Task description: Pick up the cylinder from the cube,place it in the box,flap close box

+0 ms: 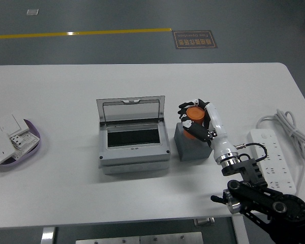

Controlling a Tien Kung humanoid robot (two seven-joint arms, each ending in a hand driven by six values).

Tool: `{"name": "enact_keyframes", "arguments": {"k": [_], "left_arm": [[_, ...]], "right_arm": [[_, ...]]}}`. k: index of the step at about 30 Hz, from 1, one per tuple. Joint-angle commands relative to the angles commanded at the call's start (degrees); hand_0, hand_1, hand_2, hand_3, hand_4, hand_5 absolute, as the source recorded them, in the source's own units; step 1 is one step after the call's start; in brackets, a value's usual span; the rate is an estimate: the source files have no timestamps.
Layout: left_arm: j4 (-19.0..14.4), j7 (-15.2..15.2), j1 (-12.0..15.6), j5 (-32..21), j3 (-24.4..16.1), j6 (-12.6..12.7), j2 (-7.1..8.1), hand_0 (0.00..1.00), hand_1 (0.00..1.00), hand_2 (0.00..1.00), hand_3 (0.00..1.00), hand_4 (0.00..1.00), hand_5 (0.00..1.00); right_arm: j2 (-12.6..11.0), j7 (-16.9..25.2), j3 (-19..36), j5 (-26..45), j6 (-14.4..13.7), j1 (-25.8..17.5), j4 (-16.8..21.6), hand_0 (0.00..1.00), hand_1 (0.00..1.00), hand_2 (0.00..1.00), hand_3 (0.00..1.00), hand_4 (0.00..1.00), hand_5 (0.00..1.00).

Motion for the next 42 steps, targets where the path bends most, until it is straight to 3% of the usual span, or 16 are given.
{"name": "enact_keyframes", "arguments": {"k": [5, 11, 12, 17, 18, 23, 24, 29, 30, 35, 36, 41, 42], "left_arm": [[0.1, 0.1, 0.1, -0.4, 0.5, 0.0, -0.07, 0.594, 0.620, 0.610, 0.628, 0.679, 0.233], [0.0, 0.1, -0.1, -0.5, 1.0, 0.0, -0.02, 0.595, 0.620, 0.611, 0.628, 0.679, 0.230], [0.0, 0.1, -0.1, -0.5, 1.0, 0.0, 0.02, 0.595, 0.620, 0.610, 0.628, 0.678, 0.229], [0.0, 0.1, -0.1, -1.0, 1.6, 0.0, 0.13, 0.595, 0.620, 0.610, 0.628, 0.678, 0.229], [0.1, 0.1, -0.1, -1.1, 1.8, 0.0, 0.15, 0.594, 0.620, 0.611, 0.628, 0.678, 0.227], [0.1, 0.1, -0.2, -1.4, 2.2, 0.1, 0.21, 0.594, 0.620, 0.611, 0.628, 0.678, 0.227], [0.1, 0.1, -0.2, -1.4, 2.2, 0.0, 0.23, 0.595, 0.620, 0.609, 0.628, 0.679, 0.228], [0.1, 0.2, -0.4, -1.5, 2.5, 0.0, 0.27, 0.595, 0.620, 0.609, 0.628, 0.679, 0.228], [0.1, 0.2, -0.4, -1.5, 2.5, 0.0, 0.27, 0.594, 0.619, 0.609, 0.628, 0.679, 0.228], [0.0, 0.2, -0.5, -1.4, 2.5, 0.0, 0.24, 0.594, 0.619, 0.609, 0.628, 0.679, 0.228], [0.0, 0.2, -0.6, -1.4, 2.5, 0.0, 0.23, 0.595, 0.619, 0.608, 0.629, 0.679, 0.227], [0.0, 0.3, -0.5, -1.4, 2.5, 0.0, 0.24, 0.595, 0.619, 0.608, 0.629, 0.679, 0.227], [0.1, 0.3, -0.5, -1.4, 2.5, 0.1, 0.27, 0.595, 0.619, 0.608, 0.629, 0.680, 0.226]], "right_arm": [[0.8, -5.0, -1.6, -5.3, 0.0, 3.3, 3.7, 0.363, 0.351, 0.311, 0.239, 0.002, 0.002], [4.8, -17.4, -6.0, -17.9, 0.4, 10.5, 5.2, 0.361, 0.347, 0.308, 0.237, 0.002, 0.002], [5.7, -19.8, -6.9, -20.3, 1.4, 12.0, 5.1, 0.293, 0.326, 0.306, 0.232, 0.002, 0.002], [8.4, -30.6, -10.8, -31.1, 7.0, 17.6, 4.0, 0.293, 0.326, 0.306, 0.232, 0.002, 0.002], [8.9, -32.7, -11.6, -33.1, 8.3, 18.7, 3.7, 0.217, 0.316, 0.310, 0.232, 0.002, 0.002], [10.5, -43.6, -14.5, -42.4, 14.7, 22.3, 2.3, 0.217, 0.316, 0.310, 0.232, 0.002, 0.002], [10.8, -45.6, -14.9, -44.1, 16.1, 22.7, 1.9, 0.335, 0.381, 0.418, 0.329, 0.002, 0.002], [11.8, -52.7, -16.3, -49.5, 18.7, 23.8, 0.1, 0.335, 0.381, 0.418, 0.329, 0.002, 0.002], [11.9, -54.0, -16.7, -50.1, 19.1, 24.0, -0.4, 0.429, 0.474, 0.500, 0.482, 0.053, 0.002], [12.2, -57.0, -17.8, -51.0, 20.1, 24.4, -2.1, 0.429, 0.474, 0.500, 0.482, 0.053, 0.002], [12.2, -57.2, -17.9, -51.0, 20.2, 24.4, -2.3, 0.683, 0.602, 0.600, 0.619, 0.220, 0.002], [12.3, -57.5, -18.5, -51.0, 20.3, 24.5, -2.8, 0.683, 0.602, 0.600, 0.619, 0.220, 0.002], [12.3, -57.4, -18.6, -50.9, 20.4, 24.5, -2.9, 0.729, 0.634, 0.647, 0.667, 0.398, 0.153]]}}
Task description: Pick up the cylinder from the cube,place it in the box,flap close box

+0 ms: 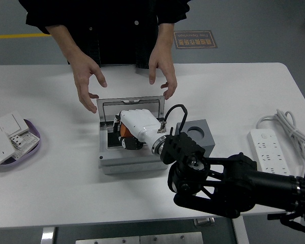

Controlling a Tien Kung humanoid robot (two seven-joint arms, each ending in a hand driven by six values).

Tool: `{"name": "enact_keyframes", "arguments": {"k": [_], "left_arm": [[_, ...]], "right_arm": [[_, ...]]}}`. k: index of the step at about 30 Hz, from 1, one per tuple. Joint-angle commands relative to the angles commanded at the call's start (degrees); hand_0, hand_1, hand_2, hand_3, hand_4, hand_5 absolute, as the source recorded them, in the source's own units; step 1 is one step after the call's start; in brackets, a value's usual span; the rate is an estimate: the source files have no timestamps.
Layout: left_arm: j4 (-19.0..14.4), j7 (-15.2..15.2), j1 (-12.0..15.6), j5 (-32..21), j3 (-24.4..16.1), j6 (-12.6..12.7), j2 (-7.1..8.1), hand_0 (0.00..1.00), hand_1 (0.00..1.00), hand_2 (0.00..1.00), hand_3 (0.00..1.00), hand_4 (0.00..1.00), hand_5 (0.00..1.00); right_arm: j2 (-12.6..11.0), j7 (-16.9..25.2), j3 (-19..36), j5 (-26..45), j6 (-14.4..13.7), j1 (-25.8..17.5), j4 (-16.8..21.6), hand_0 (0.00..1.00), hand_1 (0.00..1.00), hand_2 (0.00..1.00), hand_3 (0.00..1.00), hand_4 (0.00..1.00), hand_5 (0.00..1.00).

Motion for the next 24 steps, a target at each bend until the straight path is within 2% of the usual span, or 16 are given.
{"name": "enact_keyframes", "arguments": {"k": [5, 6, 11, 12, 17, 18, 23, 24], "left_arm": [[0.0, 0.0, 0.1, 0.2, -0.3, 0.0, 0.16, 0.595, 0.619, 0.608, 0.629, 0.680, 0.226], [0.0, 0.0, 0.0, 0.2, -0.3, 0.0, 0.15, 0.595, 0.619, 0.608, 0.629, 0.681, 0.227], [-0.1, 0.0, -0.1, 0.4, -0.4, -0.1, 0.01, 0.595, 0.619, 0.608, 0.629, 0.681, 0.227], [-0.1, 0.0, -0.1, 0.5, -0.5, -0.1, -0.01, 0.595, 0.619, 0.608, 0.628, 0.681, 0.227], [-0.2, 0.0, -0.2, 1.1, -0.9, -0.1, -0.04, 0.595, 0.619, 0.608, 0.628, 0.681, 0.227], [-0.2, 0.0, -0.2, 1.1, -0.9, -0.1, -0.04, 0.595, 0.620, 0.605, 0.628, 0.682, 0.230], [-0.3, 0.0, -0.1, 1.4, -1.2, -0.1, -0.09, 0.595, 0.620, 0.605, 0.628, 0.682, 0.230], [-0.3, 0.0, -0.1, 1.6, -1.3, -0.1, -0.11, 0.594, 0.619, 0.605, 0.627, 0.681, 0.229]], "right_arm": [[-0.1, 0.3, -0.3, -0.1, 0.3, 0.0, -0.4, 0.729, 0.634, 0.647, 0.667, 0.398, 0.153], [-0.1, 0.4, -0.4, -0.1, 0.4, 0.0, -0.5, 0.745, 0.637, 0.657, 0.669, 0.519, 0.284], [-0.2, 0.5, -0.7, -0.4, 1.2, -0.1, -0.7, 0.745, 0.637, 0.657, 0.669, 0.519, 0.284], [-0.2, 0.5, -0.8, -0.4, 1.3, -0.1, -0.7, 0.759, 0.641, 0.668, 0.683, 0.817, 0.424], [-0.2, 1.1, -0.7, -0.5, 1.6, -0.4, -1.0, 0.759, 0.641, 0.668, 0.683, 0.817, 0.424], [-0.3, 1.3, -0.6, -0.4, 1.5, -0.5, -1.0, 0.766, 0.642, 0.668, 0.713, 0.903, 0.435], [-0.5, 2.5, 0.4, 0.0, 0.5, -1.1, -0.7, 0.766, 0.642, 0.668, 0.713, 0.903, 0.435], [-0.6, 2.8, 0.8, 0.2, 0.2, -1.3, -0.5, 0.782, 0.646, 0.671, 0.765, 0.998, 0.461]]}}
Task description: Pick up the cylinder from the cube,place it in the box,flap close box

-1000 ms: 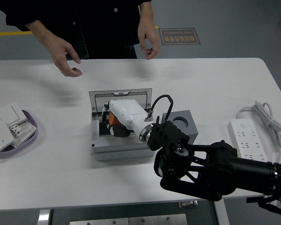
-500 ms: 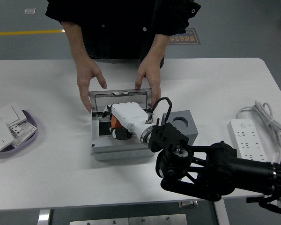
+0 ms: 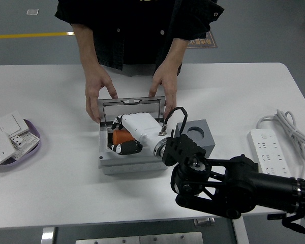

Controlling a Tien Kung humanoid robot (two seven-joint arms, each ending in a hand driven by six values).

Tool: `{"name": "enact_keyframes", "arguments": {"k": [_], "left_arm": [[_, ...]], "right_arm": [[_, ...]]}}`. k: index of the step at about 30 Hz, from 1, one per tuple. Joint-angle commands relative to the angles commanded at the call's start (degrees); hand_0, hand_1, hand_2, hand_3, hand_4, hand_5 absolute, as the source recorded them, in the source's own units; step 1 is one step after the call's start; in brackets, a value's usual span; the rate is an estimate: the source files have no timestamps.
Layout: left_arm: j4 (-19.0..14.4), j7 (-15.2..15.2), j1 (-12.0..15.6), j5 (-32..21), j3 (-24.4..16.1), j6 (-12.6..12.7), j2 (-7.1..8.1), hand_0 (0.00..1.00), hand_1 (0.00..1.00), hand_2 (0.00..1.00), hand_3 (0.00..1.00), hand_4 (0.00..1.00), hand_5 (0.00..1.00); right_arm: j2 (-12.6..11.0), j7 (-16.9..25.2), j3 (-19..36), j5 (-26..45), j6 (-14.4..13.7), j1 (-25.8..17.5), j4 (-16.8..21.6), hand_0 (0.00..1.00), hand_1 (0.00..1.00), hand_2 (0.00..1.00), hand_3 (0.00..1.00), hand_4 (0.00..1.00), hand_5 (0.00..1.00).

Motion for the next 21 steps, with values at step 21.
{"name": "enact_keyframes", "arguments": {"k": [21], "left_arm": [[-0.2, 0.0, -0.4, 0.5, -0.3, -0.1, 0.22, 0.594, 0.619, 0.604, 0.624, 0.676, 0.226]], "right_arm": [[-6.1, 8.1, 7.4, 13.1, -9.3, 4.4, 3.6, 0.782, 0.639, 0.666, 0.803, 0.998, 0.471]]}}
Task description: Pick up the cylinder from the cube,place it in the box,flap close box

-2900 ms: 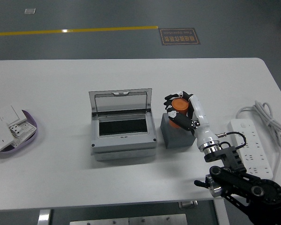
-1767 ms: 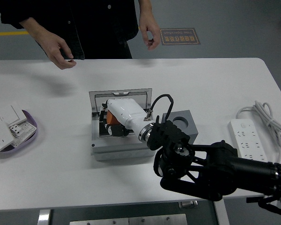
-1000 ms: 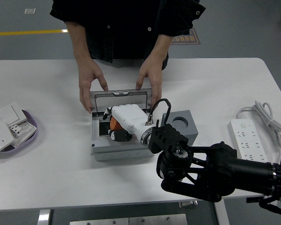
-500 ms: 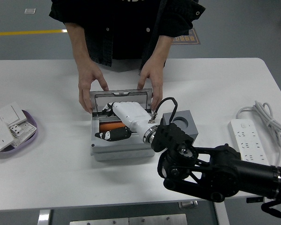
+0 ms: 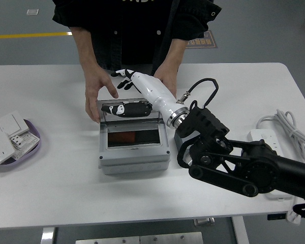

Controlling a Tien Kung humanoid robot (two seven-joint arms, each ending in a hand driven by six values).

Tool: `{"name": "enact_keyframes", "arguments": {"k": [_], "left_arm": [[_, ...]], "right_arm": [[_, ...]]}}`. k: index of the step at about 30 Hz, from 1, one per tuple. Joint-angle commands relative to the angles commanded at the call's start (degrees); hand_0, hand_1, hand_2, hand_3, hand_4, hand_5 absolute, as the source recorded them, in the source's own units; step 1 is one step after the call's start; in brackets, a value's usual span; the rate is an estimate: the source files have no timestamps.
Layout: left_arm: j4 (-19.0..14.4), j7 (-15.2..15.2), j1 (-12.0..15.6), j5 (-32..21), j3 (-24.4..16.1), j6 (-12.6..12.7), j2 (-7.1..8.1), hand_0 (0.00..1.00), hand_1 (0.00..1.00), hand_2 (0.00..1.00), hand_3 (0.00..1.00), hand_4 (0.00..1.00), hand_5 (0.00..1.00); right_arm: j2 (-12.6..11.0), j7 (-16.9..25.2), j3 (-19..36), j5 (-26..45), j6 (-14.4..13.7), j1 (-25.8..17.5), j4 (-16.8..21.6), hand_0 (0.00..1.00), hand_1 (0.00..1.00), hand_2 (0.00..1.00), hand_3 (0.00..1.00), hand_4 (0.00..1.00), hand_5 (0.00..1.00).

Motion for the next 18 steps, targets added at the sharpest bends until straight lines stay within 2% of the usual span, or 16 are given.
{"name": "enact_keyframes", "arguments": {"k": [4, 7, 11, 18], "left_arm": [[0.0, 0.0, -0.1, -0.2, 0.2, 0.0, 0.07, 0.594, 0.619, 0.604, 0.623, 0.672, 0.227], [0.0, 0.0, -0.1, -0.2, 0.2, 0.0, 0.06, 0.594, 0.619, 0.604, 0.623, 0.672, 0.227], [0.1, 0.0, -0.1, -0.4, 0.2, 0.0, -0.06, 0.594, 0.619, 0.604, 0.622, 0.671, 0.226], [0.1, 0.1, 0.2, -0.1, -0.3, 0.1, -0.21, 0.595, 0.620, 0.604, 0.621, 0.670, 0.225]], "right_arm": [[-0.3, 1.2, -2.6, 3.6, -0.6, 1.6, -4.6, 0.778, 0.630, 0.658, 0.778, 0.998, 0.471], [-0.9, 1.4, -4.0, 4.8, -0.7, 1.4, -5.5, 0.778, 0.630, 0.658, 0.778, 0.998, 0.471], [-2.4, 0.5, -4.9, 3.8, -0.6, 0.2, -2.7, 0.771, 0.627, 0.651, 0.759, 0.978, 0.480], [-6.2, -1.9, -5.4, 0.6, -0.7, -3.2, 5.6, 0.770, 0.624, 0.652, 0.763, 0.970, 0.477]]}}
